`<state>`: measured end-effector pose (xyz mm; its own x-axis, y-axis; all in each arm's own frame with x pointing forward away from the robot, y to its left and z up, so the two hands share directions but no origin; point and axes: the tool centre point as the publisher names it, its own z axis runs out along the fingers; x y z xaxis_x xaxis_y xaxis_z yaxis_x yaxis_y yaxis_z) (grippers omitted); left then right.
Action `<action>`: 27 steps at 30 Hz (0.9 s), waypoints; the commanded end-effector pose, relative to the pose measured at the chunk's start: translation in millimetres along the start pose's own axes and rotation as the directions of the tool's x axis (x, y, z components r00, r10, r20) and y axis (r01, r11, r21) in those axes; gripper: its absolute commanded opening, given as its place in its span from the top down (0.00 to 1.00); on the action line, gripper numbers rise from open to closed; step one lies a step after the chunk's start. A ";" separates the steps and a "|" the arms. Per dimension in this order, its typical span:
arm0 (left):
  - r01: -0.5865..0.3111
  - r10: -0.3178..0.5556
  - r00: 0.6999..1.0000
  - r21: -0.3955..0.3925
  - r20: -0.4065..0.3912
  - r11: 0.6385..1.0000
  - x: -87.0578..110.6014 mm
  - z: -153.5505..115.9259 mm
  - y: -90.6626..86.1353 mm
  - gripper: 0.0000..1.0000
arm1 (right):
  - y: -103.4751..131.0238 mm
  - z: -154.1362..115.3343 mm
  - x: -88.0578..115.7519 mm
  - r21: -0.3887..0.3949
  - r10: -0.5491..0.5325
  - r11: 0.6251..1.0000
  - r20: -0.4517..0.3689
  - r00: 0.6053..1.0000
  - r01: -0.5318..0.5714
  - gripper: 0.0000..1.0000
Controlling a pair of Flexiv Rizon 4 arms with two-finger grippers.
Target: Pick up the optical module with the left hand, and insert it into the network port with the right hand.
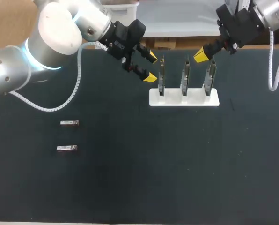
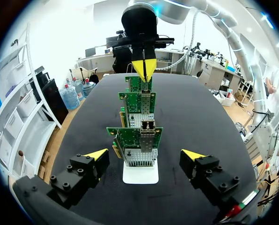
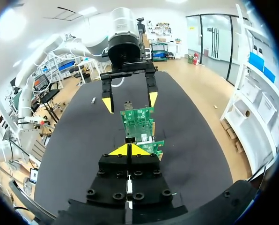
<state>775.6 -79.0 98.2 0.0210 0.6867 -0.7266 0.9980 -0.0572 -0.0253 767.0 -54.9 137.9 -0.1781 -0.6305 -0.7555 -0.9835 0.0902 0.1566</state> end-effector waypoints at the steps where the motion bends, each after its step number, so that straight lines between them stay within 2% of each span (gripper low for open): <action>1: 0.002 -0.002 1.000 0.005 -0.005 1.000 -0.9 0.1 2.1 0.00 | -1.0 0.4 1.7 -0.002 0.002 1.000 0.004 1.000 -0.002 1.00; 5: 0.002 -0.002 1.000 0.005 -0.005 1.000 -0.9 0.1 2.1 0.00 | -0.9 0.3 1.7 0.013 -0.002 1.000 0.004 1.000 0.002 1.00; 6: 0.002 -0.002 1.000 0.005 -0.005 1.000 -0.9 0.1 2.1 0.00 | -0.7 0.2 1.5 0.021 -0.004 1.000 0.003 1.000 0.004 0.84; 7: 0.002 -0.002 1.000 0.005 -0.005 1.000 -0.9 0.1 2.1 0.00 | -0.6 0.4 1.3 0.028 -0.001 1.000 0.004 1.000 0.001 0.04; 8: 0.002 -0.002 1.000 0.005 -0.005 1.000 -0.9 0.1 2.1 0.00 | -0.6 0.4 1.3 0.028 -0.001 1.000 0.004 1.000 0.001 0.00; 27: 0.002 -0.002 1.000 0.005 -0.005 1.000 -0.9 0.1 2.1 0.00 | -0.6 0.4 1.3 0.028 -0.001 1.000 0.004 1.000 0.001 0.00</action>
<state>775.6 -79.0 98.2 0.0210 0.6867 -0.7266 0.9980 -0.0573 -0.0253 768.9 -55.1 136.6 -0.1776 -0.6279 -0.7577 -0.9841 0.1086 0.1407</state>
